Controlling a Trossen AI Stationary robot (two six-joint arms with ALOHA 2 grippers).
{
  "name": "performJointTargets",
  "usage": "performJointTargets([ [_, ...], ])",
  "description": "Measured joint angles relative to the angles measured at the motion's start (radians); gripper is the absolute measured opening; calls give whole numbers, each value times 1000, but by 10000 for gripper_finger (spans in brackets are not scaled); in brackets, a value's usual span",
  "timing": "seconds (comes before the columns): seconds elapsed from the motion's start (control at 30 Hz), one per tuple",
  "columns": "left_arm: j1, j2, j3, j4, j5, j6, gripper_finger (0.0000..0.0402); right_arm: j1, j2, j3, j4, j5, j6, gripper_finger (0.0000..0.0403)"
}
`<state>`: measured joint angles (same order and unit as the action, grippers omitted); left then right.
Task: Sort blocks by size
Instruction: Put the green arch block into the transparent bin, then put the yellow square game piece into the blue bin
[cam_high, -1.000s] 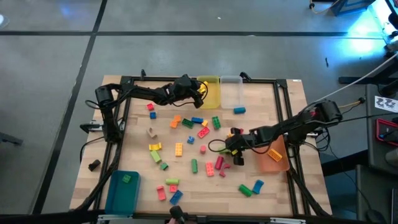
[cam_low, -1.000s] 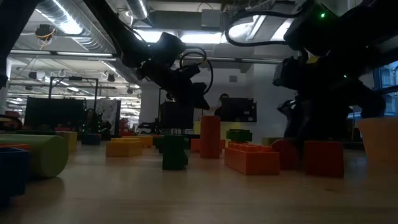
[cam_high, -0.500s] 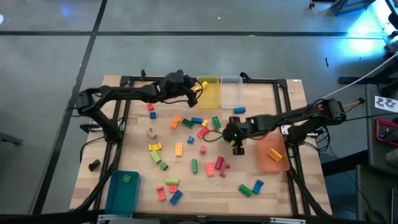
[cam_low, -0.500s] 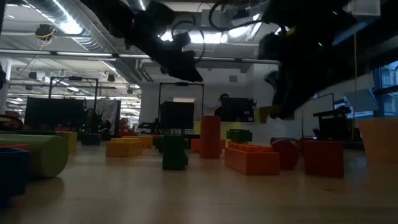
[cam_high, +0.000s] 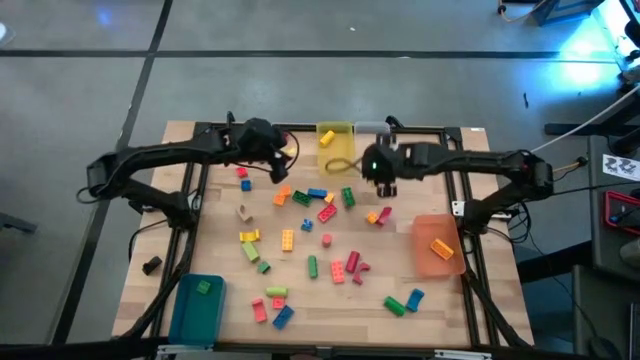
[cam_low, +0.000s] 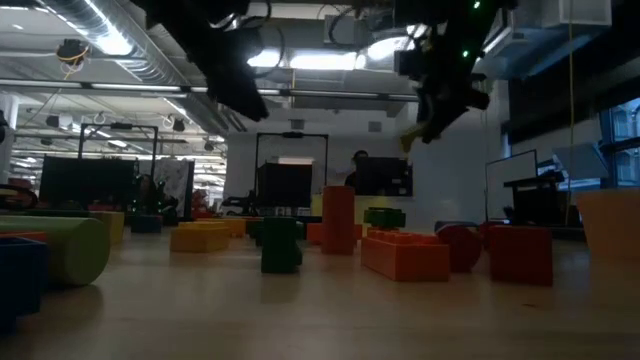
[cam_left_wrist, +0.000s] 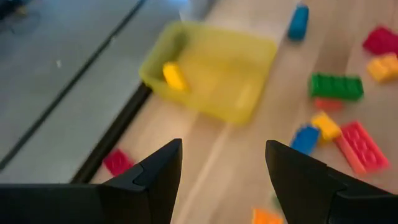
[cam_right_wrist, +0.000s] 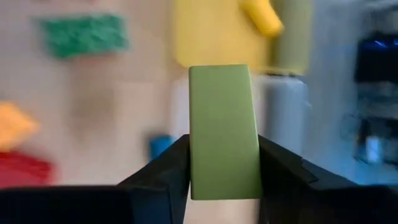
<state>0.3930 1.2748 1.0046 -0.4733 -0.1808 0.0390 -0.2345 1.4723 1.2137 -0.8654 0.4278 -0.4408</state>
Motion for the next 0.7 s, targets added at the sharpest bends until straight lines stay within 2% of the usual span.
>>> performJointTargets([
  [0.17, -29, -10, 0, -125, 7, -86, 217, -160, 11, 0, 33, -32, -65, 140],
  [0.33, -76, 1, -1, -215, 42, -127, 217, -283, 36, 0, 72, -123, -64, 184],
  [0.5, -130, 20, -1, -227, 50, -151, 217, -345, 69, 0, 134, -225, -64, 223],
  [0.7, -181, 60, -1, -228, 50, -214, 217, -356, 100, 0, 165, -238, -64, 230],
])
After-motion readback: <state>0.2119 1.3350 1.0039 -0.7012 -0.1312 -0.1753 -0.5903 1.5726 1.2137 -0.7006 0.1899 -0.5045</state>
